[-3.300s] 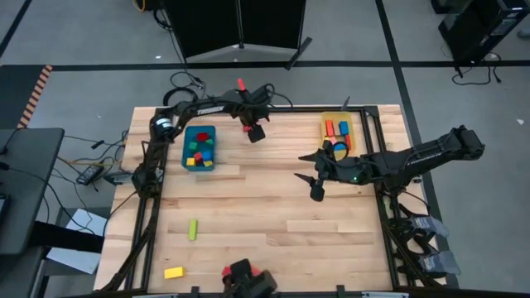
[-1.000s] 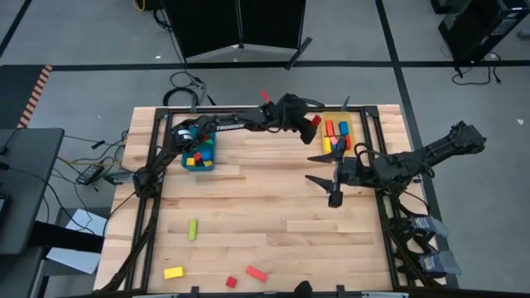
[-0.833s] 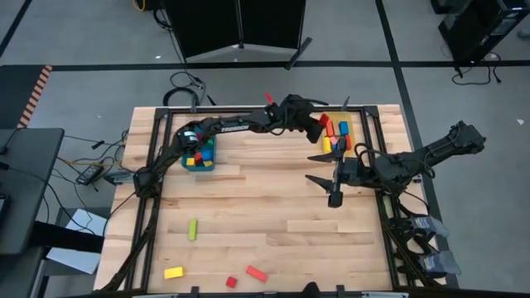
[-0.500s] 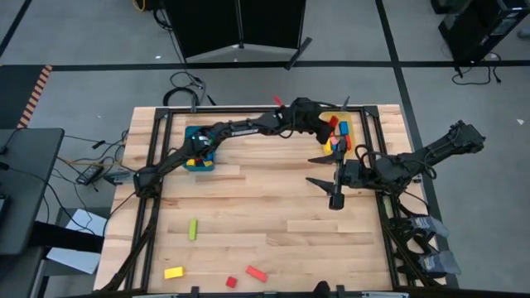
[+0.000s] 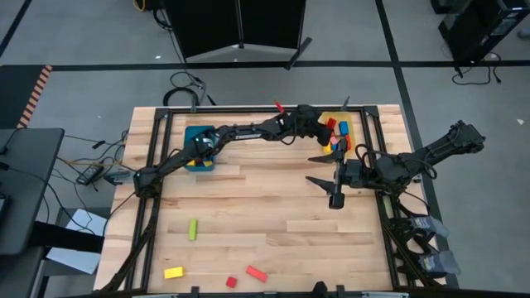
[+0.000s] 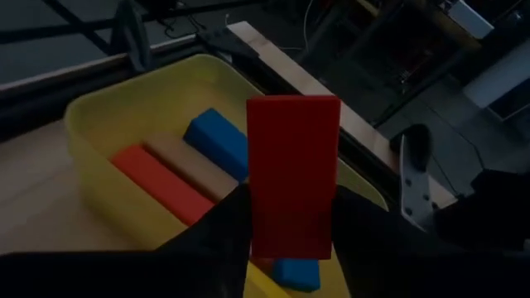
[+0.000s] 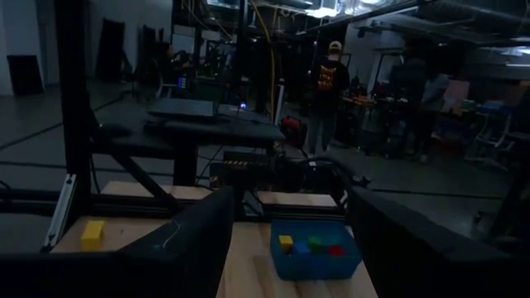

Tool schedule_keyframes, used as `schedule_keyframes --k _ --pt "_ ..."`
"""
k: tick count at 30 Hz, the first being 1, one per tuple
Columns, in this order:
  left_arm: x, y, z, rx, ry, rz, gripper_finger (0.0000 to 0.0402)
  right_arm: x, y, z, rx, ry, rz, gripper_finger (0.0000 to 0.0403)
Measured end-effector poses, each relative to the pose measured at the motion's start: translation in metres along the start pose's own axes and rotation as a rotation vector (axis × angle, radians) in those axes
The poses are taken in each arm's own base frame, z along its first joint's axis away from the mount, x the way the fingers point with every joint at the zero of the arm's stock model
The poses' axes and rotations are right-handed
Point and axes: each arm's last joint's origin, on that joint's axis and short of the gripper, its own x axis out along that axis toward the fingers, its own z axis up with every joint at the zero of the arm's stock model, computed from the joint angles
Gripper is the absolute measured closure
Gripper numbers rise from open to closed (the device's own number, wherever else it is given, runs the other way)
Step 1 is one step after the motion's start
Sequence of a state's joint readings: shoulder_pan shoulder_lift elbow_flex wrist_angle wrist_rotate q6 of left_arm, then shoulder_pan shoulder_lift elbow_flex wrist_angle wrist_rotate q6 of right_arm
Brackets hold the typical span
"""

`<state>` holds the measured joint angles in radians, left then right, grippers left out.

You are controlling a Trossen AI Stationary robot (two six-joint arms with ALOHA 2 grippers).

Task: Sort blocks by size
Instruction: Put the large red block into the yellow bin, then put the large light orange block into the yellow bin

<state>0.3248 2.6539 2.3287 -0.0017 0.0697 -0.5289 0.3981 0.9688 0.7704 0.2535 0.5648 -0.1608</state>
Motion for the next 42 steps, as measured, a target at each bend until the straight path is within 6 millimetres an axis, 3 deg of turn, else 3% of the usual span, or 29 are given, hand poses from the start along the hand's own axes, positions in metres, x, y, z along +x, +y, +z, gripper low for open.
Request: schedule_keyframes --k 7,13,18,23,25,27,31,38,42 --pt "0.002 -0.003 -0.003 0.005 0.018 -0.071 0.0179 0.0 0.0 0.0 0.003 0.0 0.0 0.0156" --pt "-0.003 -0.012 0.008 0.046 -0.021 -0.145 0.0176 -0.001 0.003 -0.001 -0.003 0.008 0.015 0.0156" --pt "-0.026 -0.033 0.041 0.137 -0.097 -0.177 0.0237 -0.006 0.011 0.0 -0.019 0.011 0.06 0.0156" --pt "-0.057 -0.043 0.054 0.243 -0.087 -0.162 0.0361 -0.01 0.017 0.0 -0.041 0.009 0.076 0.0156" --pt "-0.075 -0.046 0.052 0.275 -0.07 -0.152 0.0389 -0.011 0.017 0.001 -0.044 0.012 0.063 0.0156" --pt "-0.1 -0.05 0.05 0.295 -0.094 -0.126 0.0391 -0.012 0.018 0.001 -0.044 0.013 0.064 0.0156" --pt "-0.167 -0.054 0.035 0.316 -0.189 -0.128 0.0397 -0.011 0.019 0.0 -0.029 0.018 0.066 0.0156" --pt "-0.302 -0.058 -0.025 0.307 -0.235 -0.139 0.0397 0.012 0.027 -0.02 -0.019 0.086 0.029 0.0156" --pt "-0.36 -0.063 -0.059 0.293 -0.254 -0.168 0.0396 0.039 0.037 -0.048 0.031 0.167 0.008 0.0156"
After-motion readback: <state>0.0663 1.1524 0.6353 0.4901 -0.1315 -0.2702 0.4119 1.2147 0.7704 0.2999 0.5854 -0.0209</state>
